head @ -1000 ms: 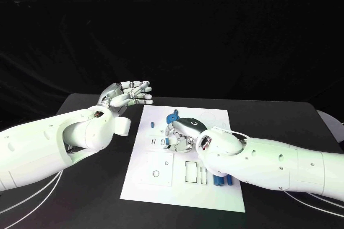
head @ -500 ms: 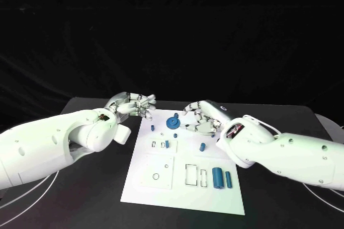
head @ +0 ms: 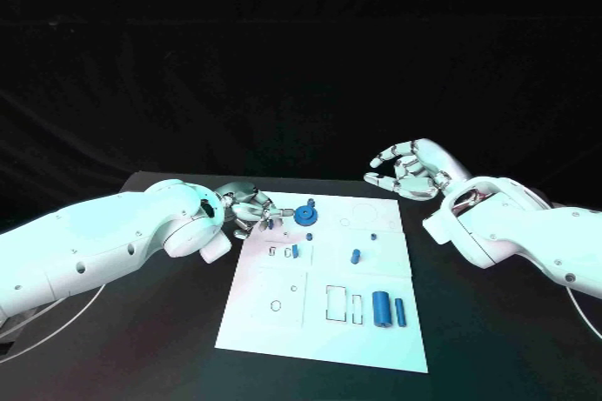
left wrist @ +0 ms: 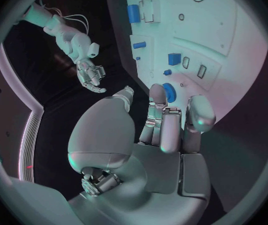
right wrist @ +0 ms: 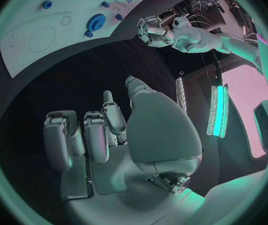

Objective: Assemble the parts on the task board

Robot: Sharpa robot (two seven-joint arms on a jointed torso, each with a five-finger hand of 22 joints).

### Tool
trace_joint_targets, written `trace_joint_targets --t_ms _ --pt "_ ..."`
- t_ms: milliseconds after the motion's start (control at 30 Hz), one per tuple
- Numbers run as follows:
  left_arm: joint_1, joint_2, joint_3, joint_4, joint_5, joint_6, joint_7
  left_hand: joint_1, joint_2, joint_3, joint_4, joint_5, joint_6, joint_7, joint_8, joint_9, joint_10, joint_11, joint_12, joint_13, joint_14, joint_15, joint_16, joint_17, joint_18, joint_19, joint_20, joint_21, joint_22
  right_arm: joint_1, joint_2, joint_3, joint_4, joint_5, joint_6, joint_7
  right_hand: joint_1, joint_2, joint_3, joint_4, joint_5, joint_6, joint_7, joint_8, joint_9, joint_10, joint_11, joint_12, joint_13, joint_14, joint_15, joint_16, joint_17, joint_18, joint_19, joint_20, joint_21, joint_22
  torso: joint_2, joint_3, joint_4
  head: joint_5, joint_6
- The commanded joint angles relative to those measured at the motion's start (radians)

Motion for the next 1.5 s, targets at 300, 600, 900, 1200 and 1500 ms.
trace_joint_targets --t_ms 300,600,900,1200,1500 --pt "0.037 0.09 -0.007 -0.066 -0.237 0.143 -0.156 -0.02 0.018 -0.058 0.0 -0.003 -0.016 -0.011 0.051 0.046 0.01 -0.008 0.093 0.101 0.055 -0.012 0.024 0.133 -0.025 0.025 -0.006 0.035 0.059 0.005 -0.017 -0.003 -0.001 0.018 0.053 -0.017 -0.003 0.008 0.004 0.001 0.036 0.007 -0.001 0.011 0.002 -0.004 -0.007 -0.005 -0.003 0.079 -0.005 -0.006 0.154 0.003 0.064 -0.006 -0.001 0.22 -0.014 0.0059 0.0005 0.007 -0.013" --pt "0.053 0.154 -0.016 -0.123 -0.275 0.208 -0.17 -0.015 0.026 -0.062 0.0 -0.003 -0.021 -0.01 0.054 0.051 0.003 -0.008 0.092 0.099 0.056 -0.012 0.026 0.136 -0.026 0.028 -0.006 0.038 0.065 0.005 -0.013 -0.004 -0.002 -0.006 0.06 -0.036 -0.003 0.007 0.006 0.001 0.062 0.004 -0.002 0.015 0.002 -0.005 -0.007 -0.006 -0.005 0.078 -0.006 -0.007 0.151 0.003 0.063 -0.008 -0.004 0.219 -0.012 0.006 0.0021 0.011 -0.013" --pt "0.056 0.21 -0.025 -0.182 -0.311 0.266 -0.179 -0.01 0.038 -0.064 0.0 -0.002 -0.027 -0.008 0.057 0.056 -0.012 -0.006 0.083 0.088 0.056 -0.011 0.026 0.137 -0.027 0.027 -0.005 0.041 0.068 0.004 -0.011 -0.005 -0.004 -0.014 0.065 -0.047 -0.003 0.007 0.006 0.001 0.065 0.003 -0.002 0.016 0.002 -0.006 -0.007 -0.007 -0.006 0.078 -0.006 -0.008 0.149 0.004 0.062 -0.008 -0.005 0.218 -0.01 0.0036 0.0022 0.011 -0.02" --pt "0.055 0.253 -0.03 -0.228 -0.325 0.313 -0.184 -0.004 0.049 -0.063 0.0 -0.002 -0.03 -0.008 0.061 0.061 -0.011 -0.005 0.091 0.098 0.06 -0.01 0.032 0.149 -0.028 0.029 -0.004 0.043 0.073 0.003 -0.011 -0.005 -0.003 -0.02 0.068 -0.052 -0.004 0.007 0.006 0.001 0.066 0.002 -0.002 0.016 0.002 -0.007 -0.007 -0.008 -0.007 0.077 -0.006 -0.009 0.147 0.004 0.061 -0.008 -0.007 0.217 -0.013 0.0044 0.0068 0.006 -0.029" --pt "0.054 0.267 -0.033 -0.246 -0.335 0.363 -0.188 0.001 0.059 -0.06 0.0 -0.002 -0.032 -0.008 0.063 0.065 -0.013 -0.005 0.092 0.099 0.061 -0.009 0.034 0.151 -0.028 0.028 -0.004 0.045 0.075 0.003 -0.01 -0.006 -0.004 -0.021 0.069 -0.054 -0.007 0.007 0.006 0.003 0.069 0.001 -0.001 0.016 0.002 -0.008 -0.007 -0.009 -0.008 0.077 -0.006 -0.009 0.146 0.004 0.061 -0.008 -0.007 0.217 -0.014 0.0058 0.0134 0.006 -0.034"
